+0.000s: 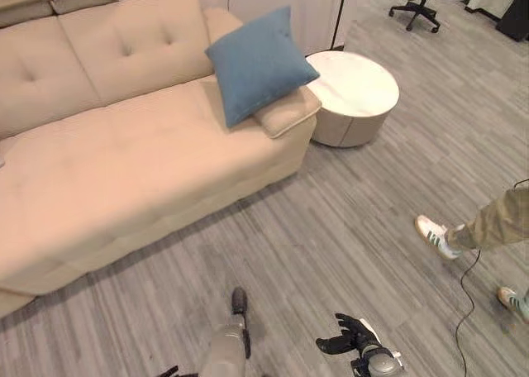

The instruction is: Pick up all the scattered cushions and arrange them neatly on the sofa.

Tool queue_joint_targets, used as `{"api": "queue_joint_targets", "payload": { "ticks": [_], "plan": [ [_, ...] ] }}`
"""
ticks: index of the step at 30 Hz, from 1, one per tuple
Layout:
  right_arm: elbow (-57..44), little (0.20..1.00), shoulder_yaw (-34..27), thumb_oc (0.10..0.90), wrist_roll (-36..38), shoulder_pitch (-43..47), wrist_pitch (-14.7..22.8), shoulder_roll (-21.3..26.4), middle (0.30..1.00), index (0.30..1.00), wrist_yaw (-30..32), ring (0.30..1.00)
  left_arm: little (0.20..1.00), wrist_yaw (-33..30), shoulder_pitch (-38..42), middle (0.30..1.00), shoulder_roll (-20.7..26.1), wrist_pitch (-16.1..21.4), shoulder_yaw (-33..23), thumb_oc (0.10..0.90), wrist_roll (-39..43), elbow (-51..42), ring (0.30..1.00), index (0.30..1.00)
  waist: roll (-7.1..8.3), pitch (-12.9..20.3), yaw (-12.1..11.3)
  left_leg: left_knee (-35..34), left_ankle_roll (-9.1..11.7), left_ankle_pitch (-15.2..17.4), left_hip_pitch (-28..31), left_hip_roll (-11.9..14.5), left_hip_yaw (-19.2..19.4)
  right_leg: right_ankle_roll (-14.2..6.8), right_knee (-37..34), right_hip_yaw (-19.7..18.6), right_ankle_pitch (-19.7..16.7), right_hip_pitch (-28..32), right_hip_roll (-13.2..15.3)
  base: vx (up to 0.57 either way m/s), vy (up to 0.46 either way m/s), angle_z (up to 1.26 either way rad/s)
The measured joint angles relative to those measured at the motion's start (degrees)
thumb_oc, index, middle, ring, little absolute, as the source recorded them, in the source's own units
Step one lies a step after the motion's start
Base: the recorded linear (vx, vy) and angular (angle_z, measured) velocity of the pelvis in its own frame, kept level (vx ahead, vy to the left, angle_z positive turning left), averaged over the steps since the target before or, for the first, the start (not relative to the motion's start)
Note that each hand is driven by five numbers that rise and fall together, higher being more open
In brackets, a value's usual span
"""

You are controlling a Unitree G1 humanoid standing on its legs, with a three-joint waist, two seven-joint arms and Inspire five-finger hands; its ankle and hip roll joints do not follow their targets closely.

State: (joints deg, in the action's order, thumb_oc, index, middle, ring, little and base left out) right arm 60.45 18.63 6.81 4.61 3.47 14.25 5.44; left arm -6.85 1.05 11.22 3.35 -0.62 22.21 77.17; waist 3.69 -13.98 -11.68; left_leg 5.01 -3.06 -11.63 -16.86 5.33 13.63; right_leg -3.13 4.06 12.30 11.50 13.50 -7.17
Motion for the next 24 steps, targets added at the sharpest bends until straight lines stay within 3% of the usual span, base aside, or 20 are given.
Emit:
{"api": "queue_joint_targets", "payload": {
  "ticks": [1, 2, 3, 4, 5, 6, 7, 9, 11, 12, 13, 14, 15, 17, 18, 19, 20, 22, 23, 24],
  "plan": [
    [-0.26, 0.9, -0.04, 0.8, 0.01, -0.48, -0.22, -0.12, 0.9, 0.9, -0.04, 0.9, 0.9, 0.06, 0.43, 0.9, -0.05, -0.08, 0.16, 0.8, -0.35, 0.18, 0.9, 0.9, 0.37, -0.06, 0.37, 0.01, -2.21, 0.16, 1.53, -0.55, -0.68, -1.35, 9.33, 0.59, 1.89, -2.68, 1.71, 0.33, 0.186, 0.19],
    [-0.46, 0.9, -0.09, 0.8, 0.02, -1.1, -0.25, -0.15, 0.9, 0.9, -0.07, 0.9, 0.9, 0.13, 0.46, 0.9, -0.13, 0.03, 0.2, 0.8, -0.47, 0.07, 0.9, 0.9, 0.43, 0.06, 0.19, -0.93, -1.83, 1.57, 3.66, -1.27, -1.37, -3.18, 16.91, 1.88, 2.37, -4.77, 3.73, 0.46, 0.265, 0.43],
    [-1.49, 0.9, -0.52, 0.8, 0.06, -2.3, -0.23, -0.35, 0.9, 0.9, -0.06, 0.9, 0.9, 0.02, 0.57, 0.9, 0.17, -0.07, -0.17, 0.8, -0.96, -0.71, 0.9, 0.9, 1.72, 0.52, 0.71, 0.23, -3.57, 4.87, 6.15, -3.96, -2.45, -6.13, 29.39, 1.55, -0.06, -7.45, 8.19, 0.45, 0.243, 0.67],
    [-2.1, 0.9, -1.15, 0.8, 0.08, -3.51, -0.15, -0.3, 0.9, 0.9, -0.06, 0.9, 0.9, 0.03, 0.9, 0.9, 0.57, -0.01, 1.17, 0.8, -0.97, -1.52, 0.9, 0.9, 1.95, 0.67, 1.88, 0.85, -4.08, 6.29, 7.44, -5.69, -4.48, -5.67, 37.08, 2.74, -1.19, -9.25, 11.02, 0.71, 0.303, 0.89],
    [-2.31, 0.9, -1.37, 0.8, 0.07, -3.42, -0.18, -0.14, 0.9, 0.9, -0.08, 0.9, 0.9, 0.03, 1.46, 0.9, 0.99, 0.03, 3.28, 0.8, -0.96, -3.59, 0.9, 0.9, 1.51, 0.61, 2.54, 0.62, -4.16, 8.08, 8.69, -6.32, -6.31, -5.69, 43.37, 2.74, -9.02, -12.58, 12.06, 0.43, 0.137, 0.79],
    [-2.28, 0.9, -1.38, 0.8, 0.07, -2.74, -0.18, -0.17, 0.9, 0.9, -0.11, 0.9, 0.9, 0.0, 1.51, 0.9, 1.35, 0.14, 4.22, 0.8, -0.98, -4.36, 0.9, 0.9, 0.82, 0.34, 3.01, 0.32, -4.19, 8.02, 9.18, -5.98, -7.19, -5.46, 46.62, 2.93, -8.87, -14.32, 12.81, 0.43, 0.06, 0.7],
    [-2.93, 0.9, -1.71, 0.8, 0.1, -2.09, 0.01, -0.1, 0.9, 0.9, -0.07, 0.9, 0.9, 0.05, 2.62, 0.9, 1.65, 0.51, 5.05, 0.8, -1.12, -6.43, 0.9, 0.9, -1.34, -0.72, 4.28, -1.46, -3.83, 7.79, 11.19, -4.95, -10.25, -4.57, 48.87, 3.42, -5.45, -17.81, 12.35, 0.33, -0.017, 0.79],
    [-4.73, 0.9, -1.59, 0.8, 0.09, -2.16, 0.6, -0.1, 0.9, 0.9, -0.13, 0.9, 0.9, -0.12, 4.24, 0.9, 1.67, 1.28, 4.64, 0.8, -1.44, -7.63, 0.9, 0.9, -3.85, -1.42, 5.43, -1.39, -2.77, 7.83, 12.73, -3.05, -12.79, -5.77, 44.39, 3.09, -2.02, -22.5, 13.45, 0.43, -0.079, 0.86],
    [-4.99, 0.9, -1.48, 0.8, 0.26, -2.22, 1.01, -0.27, 0.9, 0.9, -0.2, 0.9, 0.9, -0.22, 5.64, 0.9, 1.84, 1.45, 6.49, 0.8, -2.09, -7.75, 0.9, 0.9, -4.25, -1.47, 8.22, -2.19, -1.85, 8.96, 13.31, -2.73, -17.01, -5.54, 25.23, 0.53, -1.46, -24.02, 14.29, 0.29, -0.108, 0.95],
    [-4.94, 0.9, -1.23, 0.8, 0.28, -2.04, 0.98, -0.34, 0.9, 0.9, -0.21, 0.9, 0.9, -0.25, 6.41, 0.9, 2.62, 1.49, 6.77, 0.8, -2.24, -7.03, 0.9, 0.9, -3.66, -1.74, 8.19, -2.09, -0.25, 8.68, 13.43, -3.07, -17.48, -5.07, 16.0, -1.49, -3.42, -24.44, 14.92, 0.55, -0.2, 0.61],
    [-4.6, 0.9, -1.04, 0.8, 0.28, -1.99, 0.9, -0.8, 0.9, 0.9, -0.27, 0.9, 0.9, -0.18, 6.34, 0.9, 3.07, 1.54, 6.78, 0.8, -2.26, -6.87, 0.9, 0.9, -2.25, -2.14, 7.88, -1.67, 1.35, 9.47, 14.31, -3.7, -17.38, -4.93, 13.02, -1.32, -7.93, -25.11, 16.52, 0.74, -0.263, 0.37],
    [-3.88, 0.9, -0.96, 0.8, 0.38, -2.57, 0.89, -1.8, 0.9, 0.9, -0.33, 0.9, 0.9, -0.23, 6.06, 0.9, 3.17, 1.44, 6.95, 0.8, -2.77, -6.42, 0.9, 0.9, -0.99, -1.73, 8.1, -0.76, 2.29, 12.97, 14.47, -3.53, -18.77, -5.1, 6.93, -4.08, -10.83, -26.59, 17.67, 0.77, -0.255, 0.57],
    [-5.06, 0.9, -1.82, 0.8, 1.11, -2.34, 0.9, -1.51, 0.9, 0.9, -0.37, 0.9, 0.9, -0.6, 5.83, 0.9, 2.58, 1.17, 6.83, 0.8, -3.12, -5.45, 0.9, 0.9, -1.48, -1.44, 9.88, 0.6, 3.43, 14.14, 12.06, -2.01, -19.85, -5.91, 1.44, -4.86, -13.2, -25.99, 17.54, 0.54, -0.164, 0.65],
    [-4.78, 0.9, -3.47, 0.8, 1.14, -2.19, 0.56, -1.67, 0.9, 0.9, -0.3, 0.9, 0.9, -0.18, 6.24, 0.9, 2.68, 1.31, 7.11, 0.8, -4.56, -3.67, 0.9, 0.9, -1.72, -2.08, 11.15, -2.75, 5.69, 14.26, 13.53, -0.12, -21.69, -8.58, -1.74, -4.12, -15.35, -24.48, 16.92, 0.38, -0.145, 0.79],
    [-4.45, 0.9, -4.68, 0.8, 1.26, -2.17, 0.27, -1.55, 0.9, 0.9, -0.28, 0.9, 0.9, -0.06, 6.21, 0.9, 1.68, 1.27, 7.24, 0.8, -5.43, -2.39, 0.9, 0.9, -2.24, -2.3, 11.96, -3.72, 6.88, 14.24, 15.33, 1.28, -22.16, -7.41, -2.67, -3.87, -16.0, -23.15, 15.43, 0.44, -0.222, 0.92],
    [-4.54, 0.9, -5.83, 0.8, 1.27, -2.65, -0.27, -0.78, 0.9, 0.9, -0.05, 0.9, 0.9, 0.88, 6.14, 0.9, 0.62, 0.99, 6.29, 0.8, -5.41, -1.05, 0.9, 0.9, -2.42, -2.59, 13.01, -0.29, 8.01, 15.17, 15.81, 0.65, -21.44, -6.72, -3.22, -3.5, -16.22, -20.69, 14.85, 0.41, -0.249, 0.74],
    [-4.66, 0.9, -5.46, 0.8, 1.21, -3.19, -0.29, 1.02, 0.9, 0.9, -0.09, 0.9, 0.9, 0.99, 5.16, 0.9, 0.35, 1.2, 6.61, 0.8, -5.59, -0.99, 0.9, 0.9, -2.87, -2.56, 13.09, 2.21, 8.34, 15.2, 18.12, -0.2, -20.12, -4.53, -1.74, -3.11, -15.26, -19.6, 14.34, 0.41, -0.25, 0.68],
    [-4.7, 0.9, -5.65, 0.8, 1.23, -4.25, -0.24, 3.33, 0.9, 0.9, -0.02, 0.9, 0.9, 1.19, 4.21, 0.9, -0.78, 1.34, 6.83, 0.8, -5.53, -1.61, 0.9, 0.9, -4.54, -2.0, 14.77, 4.55, 9.51, 16.1, 18.42, 0.88, -19.19, 0.91, 1.51, -1.04, -13.77, -19.23, 12.92, 0.25, -0.306, 0.5],
    [-4.61, 0.9, -5.79, 0.8, 1.35, -3.23, -0.14, 4.84, 0.9, 0.9, 0.06, 0.9, 0.9, 1.27, 4.07, 0.9, -1.34, 1.49, 7.12, 0.8, -5.35, -1.91, 0.9, 0.9, -5.15, -1.86, 14.1, 6.45, 9.94, 14.26, 17.03, 0.9, -18.75, 1.52, 2.32, -0.64, -11.26, -19.54, 12.26, 0.36, -0.478, 0.66],
    [-4.56, 0.9, -5.53, 0.8, 1.37, -3.22, -0.22, 5.52, 0.9, 0.9, 0.07, 0.9, 0.9, 1.01, 6.04, 0.9, -1.02, 1.44, 6.9, 0.8, -4.79, -2.32, 0.9, 0.9, -4.37, -2.63, 15.09, 18.01, 10.98, 16.3, 9.74, 0.86, -17.25, 2.33, 3.05, 1.24, -12.18, -19.96, 13.33, 0.24, -0.311, 0.52]
  ]
}}
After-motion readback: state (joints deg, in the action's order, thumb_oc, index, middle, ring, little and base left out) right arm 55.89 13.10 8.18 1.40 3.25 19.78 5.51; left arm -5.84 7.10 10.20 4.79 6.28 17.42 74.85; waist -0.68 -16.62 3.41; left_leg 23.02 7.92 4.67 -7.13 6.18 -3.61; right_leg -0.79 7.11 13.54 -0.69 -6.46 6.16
